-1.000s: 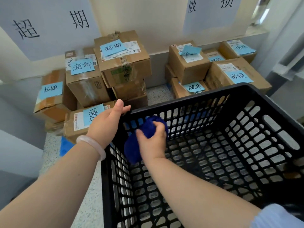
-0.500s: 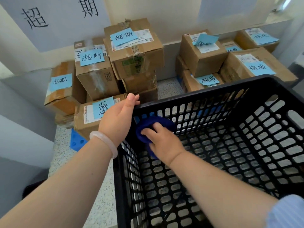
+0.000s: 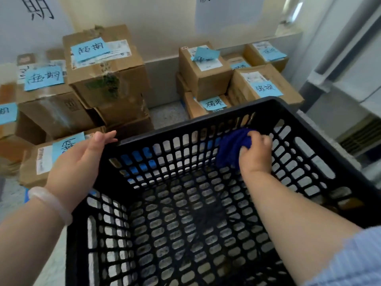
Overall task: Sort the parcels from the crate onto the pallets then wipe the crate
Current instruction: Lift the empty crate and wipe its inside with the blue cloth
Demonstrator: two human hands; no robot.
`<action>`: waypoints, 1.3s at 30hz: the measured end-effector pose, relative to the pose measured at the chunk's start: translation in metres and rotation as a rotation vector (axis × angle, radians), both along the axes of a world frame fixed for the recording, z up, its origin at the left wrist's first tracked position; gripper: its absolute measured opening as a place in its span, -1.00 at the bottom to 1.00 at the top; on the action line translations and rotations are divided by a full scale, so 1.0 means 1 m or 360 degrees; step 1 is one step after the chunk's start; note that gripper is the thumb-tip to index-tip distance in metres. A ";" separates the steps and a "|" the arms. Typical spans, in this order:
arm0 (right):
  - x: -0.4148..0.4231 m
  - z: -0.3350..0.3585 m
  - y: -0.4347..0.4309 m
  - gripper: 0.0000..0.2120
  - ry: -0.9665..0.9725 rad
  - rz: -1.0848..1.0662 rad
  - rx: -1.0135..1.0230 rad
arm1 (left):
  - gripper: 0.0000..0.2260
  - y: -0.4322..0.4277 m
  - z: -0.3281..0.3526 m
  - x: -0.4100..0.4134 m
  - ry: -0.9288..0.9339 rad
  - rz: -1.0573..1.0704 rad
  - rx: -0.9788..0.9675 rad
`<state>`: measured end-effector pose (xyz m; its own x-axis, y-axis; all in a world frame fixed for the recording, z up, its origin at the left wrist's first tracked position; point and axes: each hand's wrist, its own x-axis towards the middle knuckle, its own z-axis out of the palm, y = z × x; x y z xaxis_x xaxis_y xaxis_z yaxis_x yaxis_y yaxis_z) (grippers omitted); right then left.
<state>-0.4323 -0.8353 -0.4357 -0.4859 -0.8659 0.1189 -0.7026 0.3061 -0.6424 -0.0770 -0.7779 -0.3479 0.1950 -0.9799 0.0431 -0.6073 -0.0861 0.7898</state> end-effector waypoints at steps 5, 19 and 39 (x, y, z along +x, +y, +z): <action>0.012 -0.001 -0.015 -0.41 -0.1473 -0.0722 -0.0091 | -0.40 -0.002 -0.005 -0.005 0.0030 -0.0049 -0.0036; 0.117 -0.023 -0.004 -0.46 -0.2076 -0.0857 -0.0117 | -0.33 -0.008 0.004 -0.015 -0.0316 -0.0221 -0.0100; 0.256 -0.041 0.061 -0.67 -0.2121 -0.0064 0.0892 | -0.38 0.000 0.009 -0.013 -0.0404 -0.0215 -0.0021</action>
